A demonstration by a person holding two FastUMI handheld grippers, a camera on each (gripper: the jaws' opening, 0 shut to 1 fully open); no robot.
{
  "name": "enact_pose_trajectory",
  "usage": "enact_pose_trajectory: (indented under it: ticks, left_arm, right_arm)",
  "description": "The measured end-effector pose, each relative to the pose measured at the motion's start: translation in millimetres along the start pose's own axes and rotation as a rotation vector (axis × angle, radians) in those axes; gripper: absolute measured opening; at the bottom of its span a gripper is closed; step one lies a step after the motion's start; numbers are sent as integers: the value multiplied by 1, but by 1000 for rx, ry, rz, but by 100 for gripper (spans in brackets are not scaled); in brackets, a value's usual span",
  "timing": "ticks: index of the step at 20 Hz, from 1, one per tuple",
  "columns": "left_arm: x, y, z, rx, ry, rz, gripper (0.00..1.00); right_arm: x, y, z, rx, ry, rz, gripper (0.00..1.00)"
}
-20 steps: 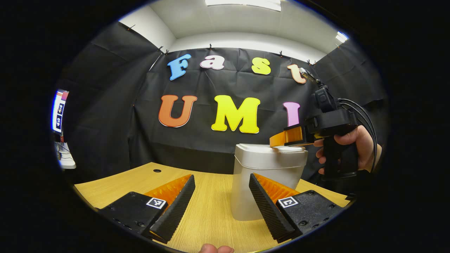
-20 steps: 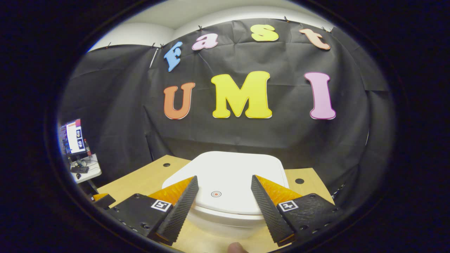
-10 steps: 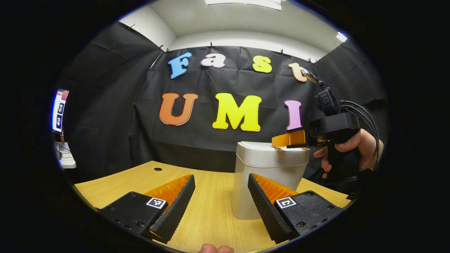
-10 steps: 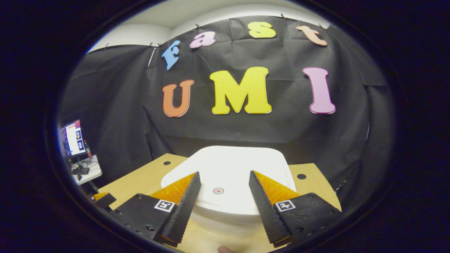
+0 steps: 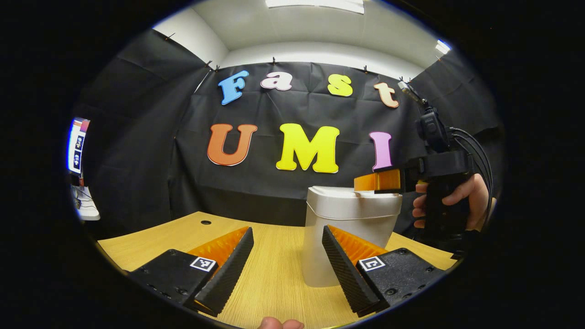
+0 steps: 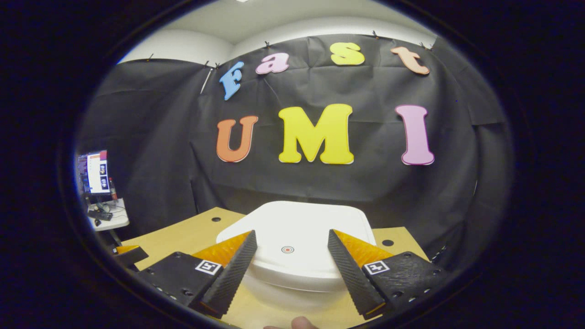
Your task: Press the lid of the desktop garbage bin to open it, pick up the crumpled paper on the desktop and throw it into the bin, then pick up the pop can on the desktop and drop it into the bin, and finally close the garbage bin lid.
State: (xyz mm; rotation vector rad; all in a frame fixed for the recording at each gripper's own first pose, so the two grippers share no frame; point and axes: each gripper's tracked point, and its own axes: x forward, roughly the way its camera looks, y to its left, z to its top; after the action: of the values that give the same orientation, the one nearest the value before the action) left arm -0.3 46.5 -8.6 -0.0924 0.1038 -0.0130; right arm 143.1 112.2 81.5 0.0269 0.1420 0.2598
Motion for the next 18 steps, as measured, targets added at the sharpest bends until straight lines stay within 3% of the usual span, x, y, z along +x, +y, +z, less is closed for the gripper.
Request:
enact_pose_trajectory:
  ticks: [7, 14, 18]
  left_arm:
    - [-1, -6, 3, 24, -18, -7, 97]
    - [-3, -11, 7, 28, -30, -15, 97]
    - [-5, -15, 7, 35, -29, -21, 97]
  right_arm:
    - [-56, -33, 12, 68, -158, -65, 97]
    - [-114, -58, -51, -23, -209, -178, 97]
    - [-137, -70, -74, -9, -227, -236, 96]
